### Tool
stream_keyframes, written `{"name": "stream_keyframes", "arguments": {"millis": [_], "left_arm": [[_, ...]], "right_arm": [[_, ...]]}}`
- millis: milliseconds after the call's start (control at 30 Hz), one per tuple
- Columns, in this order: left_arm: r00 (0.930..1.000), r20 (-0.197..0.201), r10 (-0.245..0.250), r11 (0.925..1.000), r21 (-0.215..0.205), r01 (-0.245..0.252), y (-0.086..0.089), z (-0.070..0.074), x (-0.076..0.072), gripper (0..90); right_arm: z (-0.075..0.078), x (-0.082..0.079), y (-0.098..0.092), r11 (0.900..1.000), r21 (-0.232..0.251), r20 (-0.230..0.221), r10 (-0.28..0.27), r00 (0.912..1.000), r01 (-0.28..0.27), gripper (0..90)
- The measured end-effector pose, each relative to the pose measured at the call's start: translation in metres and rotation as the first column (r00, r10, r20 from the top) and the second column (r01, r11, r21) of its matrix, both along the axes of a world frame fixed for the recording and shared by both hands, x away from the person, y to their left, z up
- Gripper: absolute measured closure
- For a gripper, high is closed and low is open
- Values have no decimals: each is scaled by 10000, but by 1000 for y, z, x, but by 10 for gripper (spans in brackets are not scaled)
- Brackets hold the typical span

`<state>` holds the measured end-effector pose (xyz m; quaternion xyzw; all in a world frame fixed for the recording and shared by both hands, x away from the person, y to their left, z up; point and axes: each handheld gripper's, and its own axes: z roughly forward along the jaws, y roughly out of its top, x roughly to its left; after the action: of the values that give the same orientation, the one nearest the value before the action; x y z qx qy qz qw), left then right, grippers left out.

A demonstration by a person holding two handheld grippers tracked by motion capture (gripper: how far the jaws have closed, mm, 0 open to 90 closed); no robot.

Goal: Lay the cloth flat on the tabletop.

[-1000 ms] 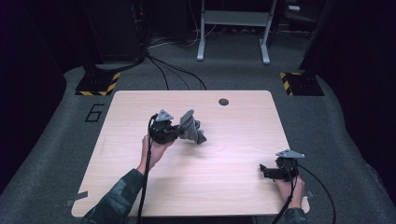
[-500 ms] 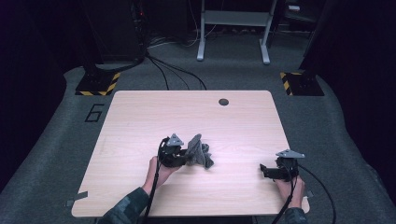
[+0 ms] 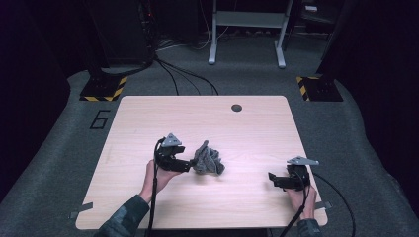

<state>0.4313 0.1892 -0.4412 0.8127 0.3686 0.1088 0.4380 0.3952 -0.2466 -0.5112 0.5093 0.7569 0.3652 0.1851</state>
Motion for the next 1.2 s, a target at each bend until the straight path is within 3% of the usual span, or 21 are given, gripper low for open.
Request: {"name": "stream_keyframes", "arguments": {"millis": [133,233,467,533,567,633,667,767,833,1200], "left_arm": [[9999,-73,75,9999,142,-74,-2,2,14,229],[9994,-310,133,9998,140,-129,-5,0,25,241],[9953,-962,86,9985,538,-34,-21,-5,50,262],[9938,-1110,83,9970,769,2,-26,-9,56,291],[9926,-1210,95,9968,802,2,-28,-10,57,313],[9892,-1468,4,9953,959,138,-31,-15,60,406],[9877,-1566,-56,9953,948,206,-32,-17,60,434],[9869,-1589,-265,9944,969,423,-29,-21,57,696],[9890,-1446,-310,9955,845,435,-24,-22,54,832],[9958,-918,10,9999,151,4,8,-19,40,869]], "right_arm": [[17,2,31,9960,376,76,802,9967,-804,129],[31,4,58,9876,580,142,1452,9893,-1458,151],[55,13,127,9504,521,240,3057,9518,-3066,304],[56,17,145,9420,441,140,3324,9430,-3327,389],[54,21,155,9390,172,1,3436,9391,-3436,451],[49,27,165,9339,52,-235,3574,9336,-3574,558],[45,31,170,9360,-7,-488,3517,9348,-3521,624],[35,37,171,9356,100,-618,3528,9337,-3529,824],[33,35,169,9408,-44,-609,3380,9392,-3388,874],[40,27,132,9681,14,-270,2506,9677,-2506,885]]}}
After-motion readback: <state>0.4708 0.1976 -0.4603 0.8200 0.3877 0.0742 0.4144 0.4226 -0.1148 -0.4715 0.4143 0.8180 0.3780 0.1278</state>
